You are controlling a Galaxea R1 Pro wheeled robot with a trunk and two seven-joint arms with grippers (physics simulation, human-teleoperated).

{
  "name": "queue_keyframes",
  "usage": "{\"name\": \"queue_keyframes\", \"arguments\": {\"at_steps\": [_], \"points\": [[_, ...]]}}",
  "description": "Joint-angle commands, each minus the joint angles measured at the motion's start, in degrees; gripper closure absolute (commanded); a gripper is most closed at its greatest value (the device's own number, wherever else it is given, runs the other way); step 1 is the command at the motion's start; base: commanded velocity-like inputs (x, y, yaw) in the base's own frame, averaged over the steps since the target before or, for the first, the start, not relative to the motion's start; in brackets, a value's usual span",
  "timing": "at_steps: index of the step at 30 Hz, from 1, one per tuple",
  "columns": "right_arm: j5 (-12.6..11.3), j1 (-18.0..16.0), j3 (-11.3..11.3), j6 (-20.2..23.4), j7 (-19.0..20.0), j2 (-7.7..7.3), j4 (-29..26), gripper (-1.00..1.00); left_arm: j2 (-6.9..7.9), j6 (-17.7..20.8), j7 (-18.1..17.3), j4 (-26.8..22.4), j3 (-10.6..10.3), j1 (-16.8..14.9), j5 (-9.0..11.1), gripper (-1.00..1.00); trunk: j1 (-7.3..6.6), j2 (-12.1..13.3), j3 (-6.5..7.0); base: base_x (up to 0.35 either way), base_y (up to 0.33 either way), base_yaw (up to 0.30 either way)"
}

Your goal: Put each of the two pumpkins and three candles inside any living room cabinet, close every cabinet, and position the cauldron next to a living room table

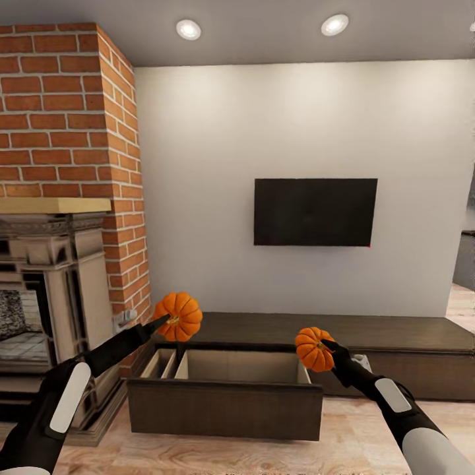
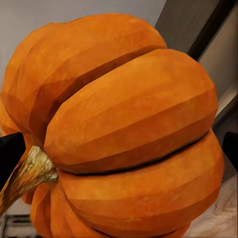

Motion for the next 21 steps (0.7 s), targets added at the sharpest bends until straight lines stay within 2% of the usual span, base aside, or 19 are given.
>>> {"name": "queue_keyframes", "arguments": {"at_steps": [1, 19, 21], "points": [[-0.2, -0.1, -0.3, 0.4, 0.1, 0.02, 0.0, 1.00, -0.01, 0.4, 0.0, 0.0, 0.1, 0.0, 0.3, 1.00, 0.00, 0.0, -0.16, 0.000, 0.000, -0.127], [-0.2, -0.1, -0.3, 0.4, 0.1, 0.03, 0.0, 1.00, 0.05, 0.6, -0.5, -0.5, 0.1, 0.0, 1.1, 1.00, 0.00, 0.0, -1.76, 0.000, 0.000, -0.126], [-0.2, -0.1, -0.3, 0.4, 0.1, 0.02, 0.0, 1.00, 0.05, 0.5, -0.5, -0.4, 0.1, 0.0, 1.1, 1.00, -0.44, 0.8, -1.58, 0.000, 0.000, -0.124]]}}
